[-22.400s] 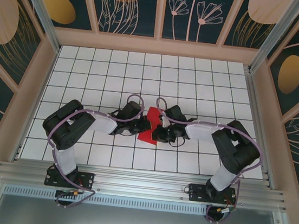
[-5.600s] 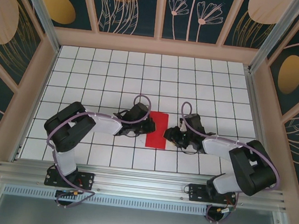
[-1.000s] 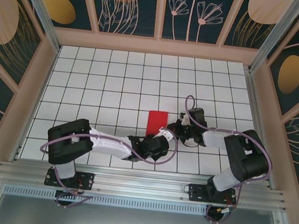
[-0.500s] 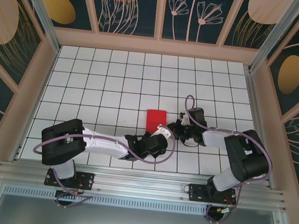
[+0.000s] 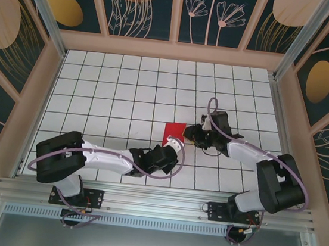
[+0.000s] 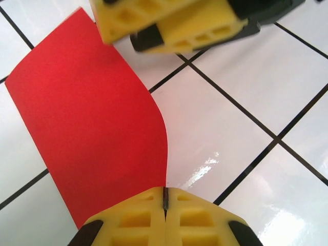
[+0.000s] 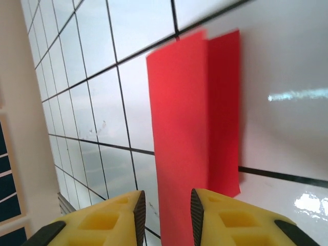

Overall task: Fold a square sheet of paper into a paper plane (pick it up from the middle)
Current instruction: Third fold the triangle at the center of the table.

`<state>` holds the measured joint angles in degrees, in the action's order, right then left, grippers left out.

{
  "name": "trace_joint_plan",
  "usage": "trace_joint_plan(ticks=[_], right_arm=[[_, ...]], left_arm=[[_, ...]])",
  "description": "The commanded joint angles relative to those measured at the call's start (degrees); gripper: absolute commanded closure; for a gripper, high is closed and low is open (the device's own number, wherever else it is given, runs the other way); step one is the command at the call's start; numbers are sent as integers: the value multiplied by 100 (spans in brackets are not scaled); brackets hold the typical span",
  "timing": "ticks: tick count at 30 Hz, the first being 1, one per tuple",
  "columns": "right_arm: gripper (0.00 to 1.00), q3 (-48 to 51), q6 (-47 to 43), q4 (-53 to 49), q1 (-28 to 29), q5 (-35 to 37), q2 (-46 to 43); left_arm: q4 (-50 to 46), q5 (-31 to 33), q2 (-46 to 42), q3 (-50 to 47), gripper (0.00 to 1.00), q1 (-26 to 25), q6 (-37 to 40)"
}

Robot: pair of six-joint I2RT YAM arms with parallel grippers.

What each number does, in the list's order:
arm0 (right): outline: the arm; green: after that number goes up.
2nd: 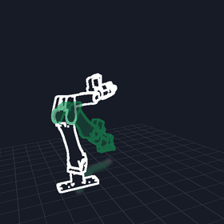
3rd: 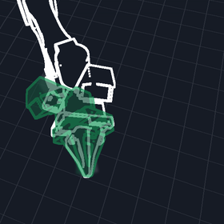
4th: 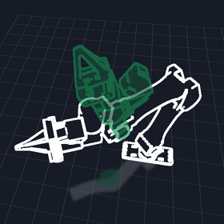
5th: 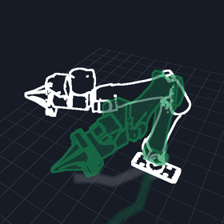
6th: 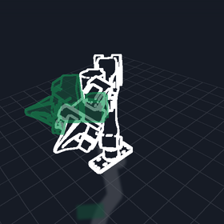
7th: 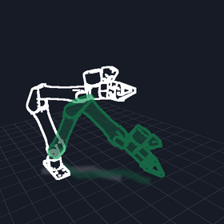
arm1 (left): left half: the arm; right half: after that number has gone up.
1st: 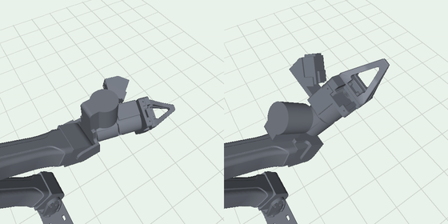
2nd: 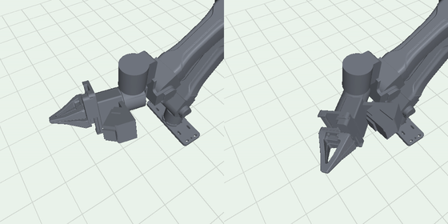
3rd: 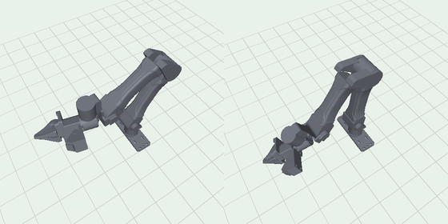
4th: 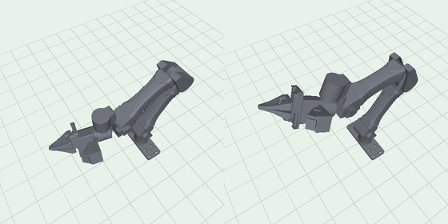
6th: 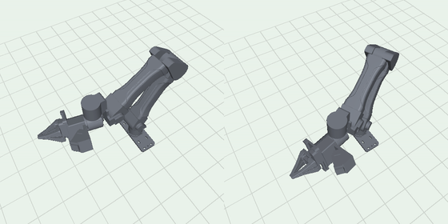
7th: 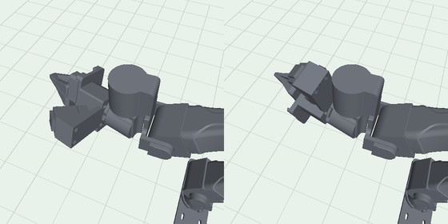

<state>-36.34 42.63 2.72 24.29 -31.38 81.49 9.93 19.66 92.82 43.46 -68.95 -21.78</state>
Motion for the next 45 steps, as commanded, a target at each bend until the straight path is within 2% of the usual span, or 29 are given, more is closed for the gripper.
trace_joint_plan(ticks=[1, 4, 9, 21, 37, 45], right_arm=[[69, -221, -258, -265, 28, 128, -77], [75, -457, -346, -186, 155, 3, 112], [85, -1182, -724, -610, 321, 133, 1014], [87, -2320, -2020, -1677, 479, 666, 2496], [87, -2348, -2406, -1777, 581, 728, 2662], [87, -2310, -2373, -1749, 594, 729, 2667]], left_arm=[[384, -563, -210, -173, 100, 181, -180], [471, -882, -259, -230, 100, 289, -162], [466, -1084, -271, -244, 100, 376, -153], [517, -1573, -222, -233, 100, 671, -225], [540, -2255, 166, -57, 100, 1222, -414], [539, -2191, 261, -65, 100, 1317, -415]])
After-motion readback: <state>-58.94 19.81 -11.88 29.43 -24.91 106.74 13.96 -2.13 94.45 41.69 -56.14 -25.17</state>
